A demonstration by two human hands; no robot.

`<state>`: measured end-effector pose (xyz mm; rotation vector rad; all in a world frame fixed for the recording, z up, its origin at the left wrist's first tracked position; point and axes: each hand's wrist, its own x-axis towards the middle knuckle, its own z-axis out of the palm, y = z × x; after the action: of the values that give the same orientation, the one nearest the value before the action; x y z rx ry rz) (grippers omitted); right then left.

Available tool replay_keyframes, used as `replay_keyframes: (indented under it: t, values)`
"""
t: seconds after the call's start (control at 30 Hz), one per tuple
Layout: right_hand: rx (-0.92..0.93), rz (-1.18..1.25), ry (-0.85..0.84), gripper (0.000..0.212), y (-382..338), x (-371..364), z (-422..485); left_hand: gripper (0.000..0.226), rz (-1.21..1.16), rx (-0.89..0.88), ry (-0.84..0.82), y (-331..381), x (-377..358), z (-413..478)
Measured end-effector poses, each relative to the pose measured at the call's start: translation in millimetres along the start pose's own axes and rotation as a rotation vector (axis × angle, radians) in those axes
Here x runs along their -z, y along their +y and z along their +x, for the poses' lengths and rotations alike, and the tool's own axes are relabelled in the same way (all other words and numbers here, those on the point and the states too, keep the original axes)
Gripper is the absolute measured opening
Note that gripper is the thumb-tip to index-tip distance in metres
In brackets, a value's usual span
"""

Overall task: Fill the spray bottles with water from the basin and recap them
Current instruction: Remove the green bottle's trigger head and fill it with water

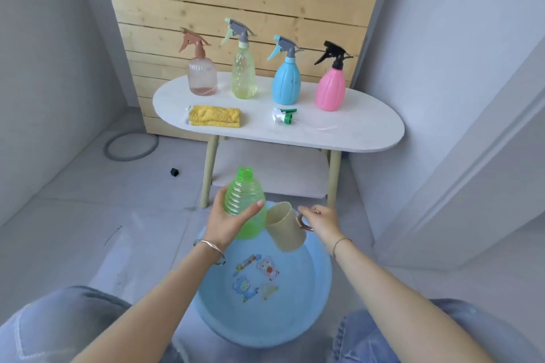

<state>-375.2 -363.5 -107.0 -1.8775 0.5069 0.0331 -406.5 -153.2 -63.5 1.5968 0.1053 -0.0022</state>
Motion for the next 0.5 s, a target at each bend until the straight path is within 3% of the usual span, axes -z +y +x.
replay_keyframes:
  t: [0.13, 0.4, 0.5]
  values:
    - [-0.024, -0.253, -0.057, 0.044, 62, -20, 0, 0.069, 0.013, 0.086, 0.05, -47, 13, -3]
    - [0.207, -0.957, -0.269, 0.04, 135, -36, 4, 0.054, 0.023, 0.2, 0.084, -94, 23, 7]
    - [0.255, -1.047, -0.285, 0.04, 143, -43, 3, 0.053, 0.036, 0.22, 0.105, -104, 28, 10]
